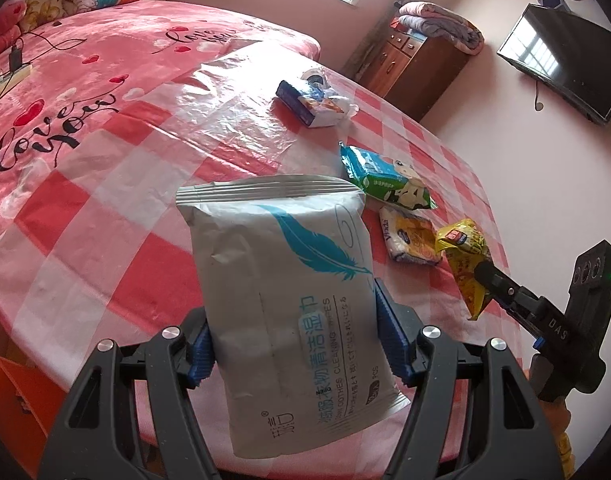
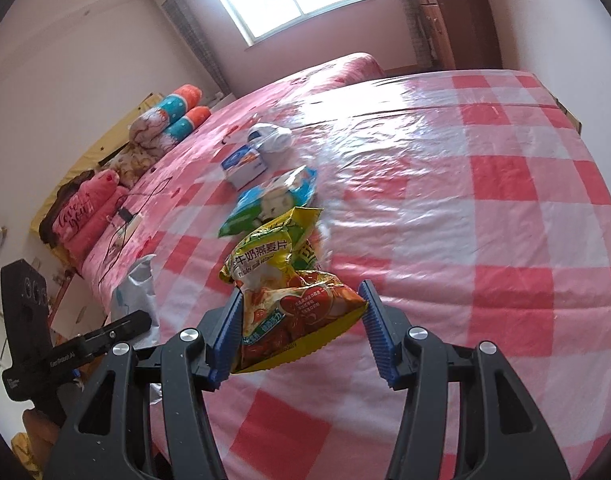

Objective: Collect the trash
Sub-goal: 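Carry the wipes pack and yellow snack bag over the pink bin with both tools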

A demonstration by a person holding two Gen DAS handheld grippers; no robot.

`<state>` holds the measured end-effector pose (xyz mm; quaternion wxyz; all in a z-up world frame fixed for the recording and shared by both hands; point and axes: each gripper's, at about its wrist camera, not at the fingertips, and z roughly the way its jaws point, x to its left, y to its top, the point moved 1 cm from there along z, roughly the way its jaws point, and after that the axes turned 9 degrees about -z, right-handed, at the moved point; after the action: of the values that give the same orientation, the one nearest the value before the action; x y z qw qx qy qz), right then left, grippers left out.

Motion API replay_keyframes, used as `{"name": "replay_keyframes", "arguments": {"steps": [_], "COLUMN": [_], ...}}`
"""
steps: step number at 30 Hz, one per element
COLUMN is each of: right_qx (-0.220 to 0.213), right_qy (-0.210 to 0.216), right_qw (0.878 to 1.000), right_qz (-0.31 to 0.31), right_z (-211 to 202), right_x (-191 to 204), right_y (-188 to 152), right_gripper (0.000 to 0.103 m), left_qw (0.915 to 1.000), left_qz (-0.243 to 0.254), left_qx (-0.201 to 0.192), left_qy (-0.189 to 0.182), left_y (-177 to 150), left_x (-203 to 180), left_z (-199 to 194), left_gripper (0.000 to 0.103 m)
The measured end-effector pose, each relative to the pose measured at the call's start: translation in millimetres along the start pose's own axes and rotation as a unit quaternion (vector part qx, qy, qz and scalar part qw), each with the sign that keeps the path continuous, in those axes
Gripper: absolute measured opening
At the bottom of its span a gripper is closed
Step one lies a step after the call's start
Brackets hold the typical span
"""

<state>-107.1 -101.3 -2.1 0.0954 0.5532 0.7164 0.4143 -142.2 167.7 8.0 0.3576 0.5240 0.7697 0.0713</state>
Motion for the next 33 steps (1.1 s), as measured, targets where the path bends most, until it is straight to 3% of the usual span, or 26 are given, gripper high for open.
{"name": "replay_keyframes", "arguments": {"steps": [19, 33], "right_qx": [0.040, 0.077], "right_qy": [0.065, 0.128], "right_qw": [0.995, 0.978], "right_qz": [-0.069, -0.145], "right_z": [12.3, 24.2], "right_x": [87.1, 173.6], "right_y": [-17.1, -30.6], "right_gripper": [0.056, 0.056], "left_qw": [0.9993, 0.9941], "left_qz": [-0.034, -0.090], "left_qx": [-0.017, -0.045], "left_qy": [0.007, 0.042], "left_y": [-18.0, -36.2], "left_x": [57.8, 128.3], "left_z": [-51.3, -100.0], "left_gripper": [0.068, 0.068]}}
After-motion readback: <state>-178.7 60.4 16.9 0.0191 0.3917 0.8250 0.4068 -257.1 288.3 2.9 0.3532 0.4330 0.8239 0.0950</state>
